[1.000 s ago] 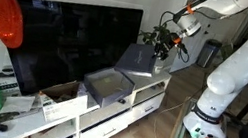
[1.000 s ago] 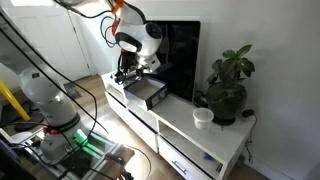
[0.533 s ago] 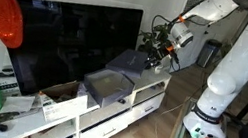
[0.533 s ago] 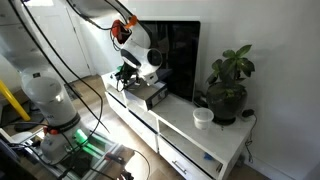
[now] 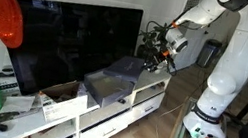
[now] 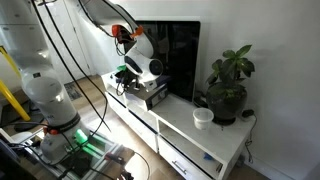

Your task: Put the sunglasses in the box then place the lid on the box

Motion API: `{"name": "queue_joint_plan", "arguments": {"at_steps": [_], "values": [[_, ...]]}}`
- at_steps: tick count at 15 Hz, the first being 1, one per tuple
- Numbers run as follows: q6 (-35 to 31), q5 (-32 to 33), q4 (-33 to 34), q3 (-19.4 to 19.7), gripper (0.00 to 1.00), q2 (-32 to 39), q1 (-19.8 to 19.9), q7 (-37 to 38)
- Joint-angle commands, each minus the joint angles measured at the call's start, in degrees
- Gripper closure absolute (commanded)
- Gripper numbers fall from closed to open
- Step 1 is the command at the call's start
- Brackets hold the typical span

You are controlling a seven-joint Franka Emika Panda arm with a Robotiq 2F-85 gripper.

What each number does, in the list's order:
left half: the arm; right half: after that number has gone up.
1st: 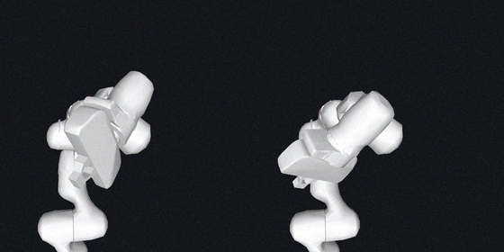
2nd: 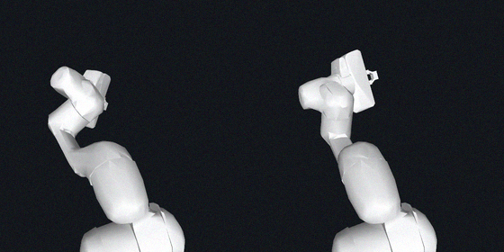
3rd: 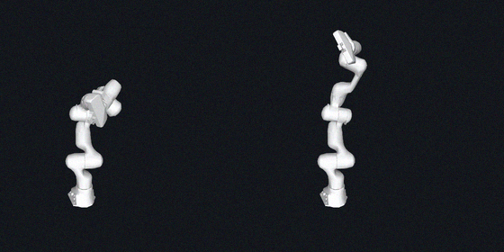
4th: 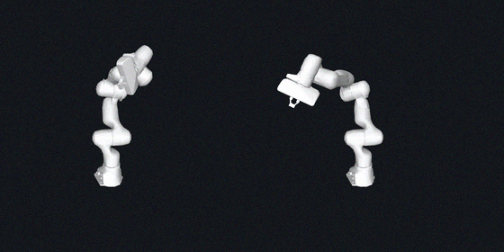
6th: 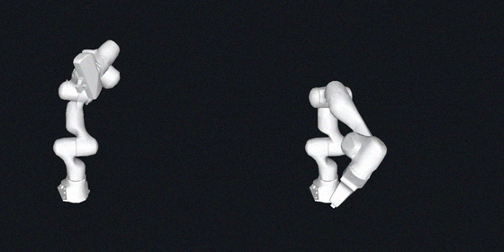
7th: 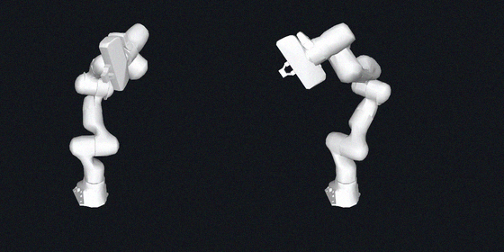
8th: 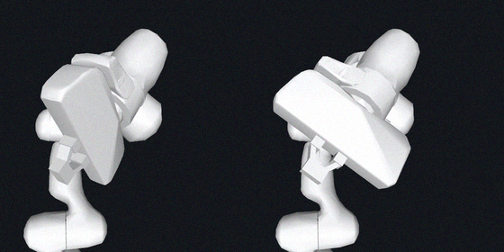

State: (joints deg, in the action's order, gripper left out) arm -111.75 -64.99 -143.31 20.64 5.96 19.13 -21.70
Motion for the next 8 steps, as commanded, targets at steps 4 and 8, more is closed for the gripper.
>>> {"name": "queue_joint_plan", "arguments": {"at_steps": [4, 8], "values": [[0.05, 0.17, 0.04, -0.31, 0.94, -0.04, 0.36, 0.15], [-2.63, -1.4, -0.09, -0.8, 0.99, 1.36, -0.19, -0.32]]}}
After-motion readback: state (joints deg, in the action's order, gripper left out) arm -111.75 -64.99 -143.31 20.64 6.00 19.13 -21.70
